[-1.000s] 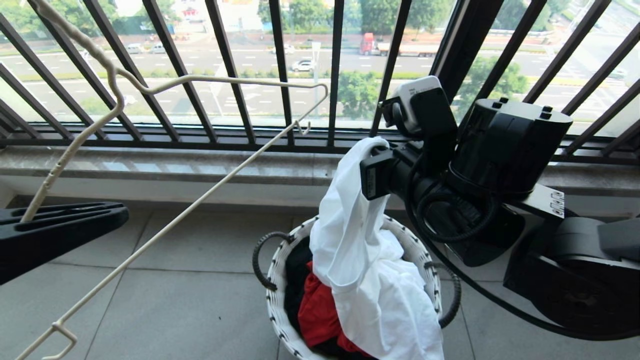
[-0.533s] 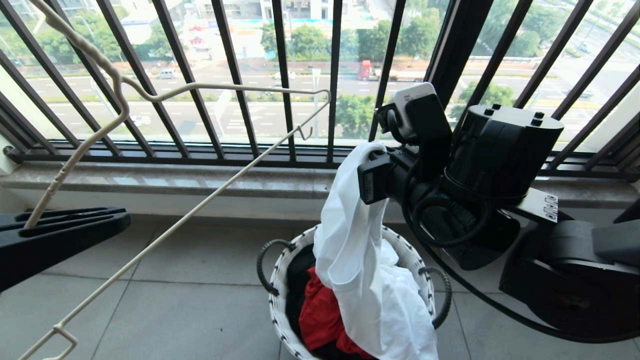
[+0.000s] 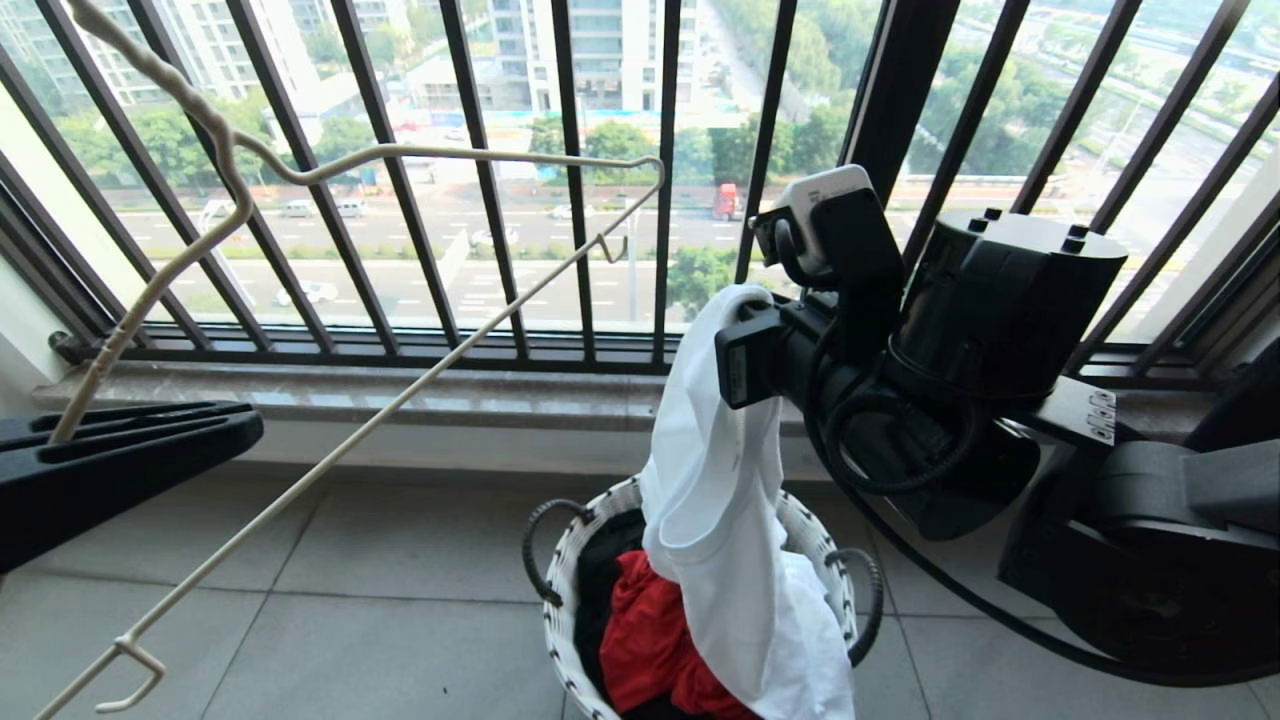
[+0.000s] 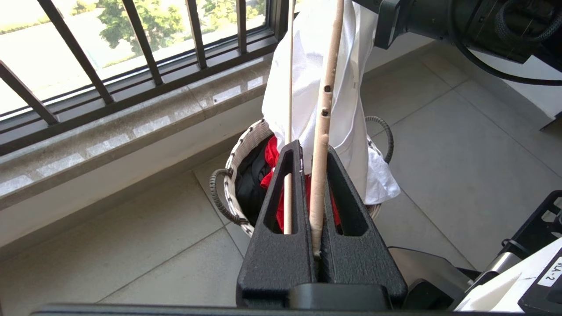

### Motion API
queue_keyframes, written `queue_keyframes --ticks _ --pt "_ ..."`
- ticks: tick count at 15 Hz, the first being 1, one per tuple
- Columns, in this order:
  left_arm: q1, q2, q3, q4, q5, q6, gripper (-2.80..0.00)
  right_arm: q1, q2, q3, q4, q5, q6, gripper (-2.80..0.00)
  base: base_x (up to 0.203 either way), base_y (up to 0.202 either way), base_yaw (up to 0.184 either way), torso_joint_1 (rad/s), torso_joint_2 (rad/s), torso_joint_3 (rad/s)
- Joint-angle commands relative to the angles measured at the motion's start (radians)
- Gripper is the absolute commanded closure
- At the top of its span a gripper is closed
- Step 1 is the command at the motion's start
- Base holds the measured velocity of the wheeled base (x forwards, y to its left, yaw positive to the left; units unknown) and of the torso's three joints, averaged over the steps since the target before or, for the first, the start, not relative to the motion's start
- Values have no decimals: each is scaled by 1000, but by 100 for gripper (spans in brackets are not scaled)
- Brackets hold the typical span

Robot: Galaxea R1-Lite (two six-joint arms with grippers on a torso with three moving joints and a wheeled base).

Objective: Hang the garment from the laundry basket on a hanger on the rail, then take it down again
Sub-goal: Pick up clothes from the basket

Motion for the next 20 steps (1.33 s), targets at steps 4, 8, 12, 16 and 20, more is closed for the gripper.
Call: queue_keyframes --ticks 4,8,12,16,20 --pt "0 3 19 -21 1 4 0 0 8 1 -5 -7 -3 0 0 0 0 0 0 201" --pt "0 -1 21 -21 1 7 0 -1 9 4 -5 -7 -2 0 0 0 0 -1 1 199" --pt "-1 -6 24 -22 -1 10 0 -1 11 5 -5 -5 -3 0 0 0 0 2 1 201" --pt "-1 -6 25 -22 -1 10 0 -1 17 8 -5 -5 -3 0 0 0 0 2 1 209" --pt "-1 -10 34 -24 -1 12 0 -1 16 8 -5 -5 -3 0 0 0 0 1 1 182"
